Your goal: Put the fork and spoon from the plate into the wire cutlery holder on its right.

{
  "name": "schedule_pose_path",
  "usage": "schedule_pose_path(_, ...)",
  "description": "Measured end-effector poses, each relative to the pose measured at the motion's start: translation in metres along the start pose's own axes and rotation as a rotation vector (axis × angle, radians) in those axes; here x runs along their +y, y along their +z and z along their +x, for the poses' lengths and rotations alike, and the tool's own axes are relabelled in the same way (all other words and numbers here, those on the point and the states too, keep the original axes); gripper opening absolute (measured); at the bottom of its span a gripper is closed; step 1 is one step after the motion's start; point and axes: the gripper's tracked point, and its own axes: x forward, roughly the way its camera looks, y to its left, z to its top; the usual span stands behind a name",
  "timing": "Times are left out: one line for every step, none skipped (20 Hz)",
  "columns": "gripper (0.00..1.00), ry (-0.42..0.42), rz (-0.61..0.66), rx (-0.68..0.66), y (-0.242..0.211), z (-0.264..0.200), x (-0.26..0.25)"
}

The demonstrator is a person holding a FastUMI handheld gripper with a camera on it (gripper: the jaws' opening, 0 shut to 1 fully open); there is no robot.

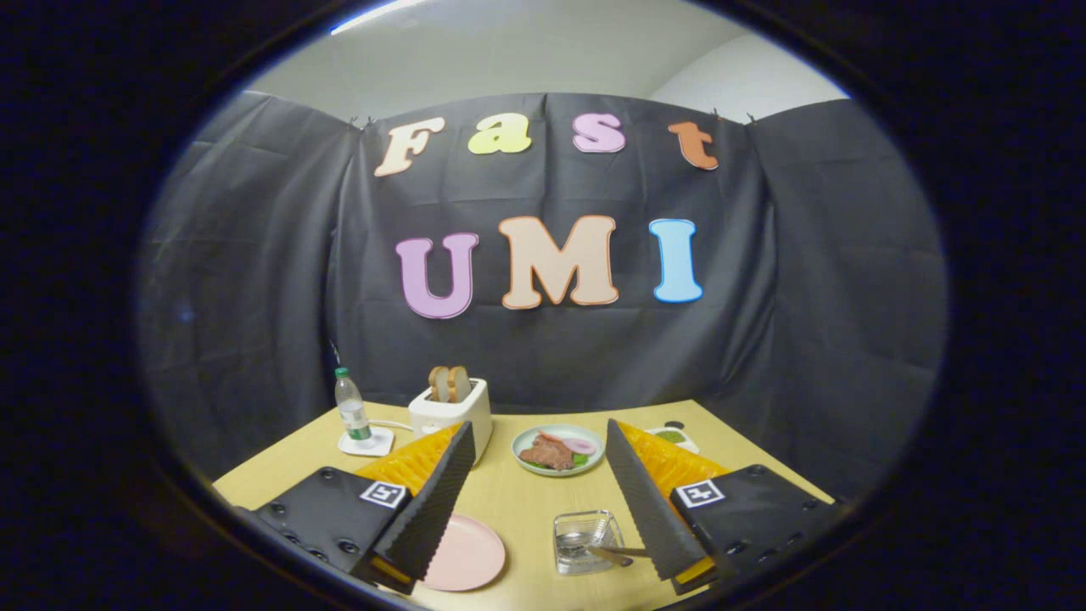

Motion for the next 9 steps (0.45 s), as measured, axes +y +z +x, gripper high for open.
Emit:
schedule_pose_path(0.98, -0.006, -0.009, -0.014, 0.004, 0.001, -0.003)
schedule_pose_path(0.98, -0.007, -0.019, -0.016, 0.007, 0.002, -0.004)
schedule_pose_path(0.98, -0.007, -0.024, -0.021, 0.008, 0.002, -0.005)
schedule_pose_path(0.98, -0.006, -0.027, -0.026, 0.009, 0.002, -0.005)
schedule_pose_path(0.98, -0.008, -0.028, -0.029, 0.011, 0.002, -0.005)
schedule_pose_path(0.98, -0.009, -0.029, -0.034, 0.013, 0.002, -0.006)
schedule_pose_path(0.98, -0.009, -0.031, -0.038, 0.014, 0.002, -0.007)
schedule_pose_path(0.98, -0.007, -0.031, -0.041, 0.015, 0.003, -0.007)
schedule_pose_path(0.98, -0.002, -0.033, -0.042, 0.016, 0.001, -0.006)
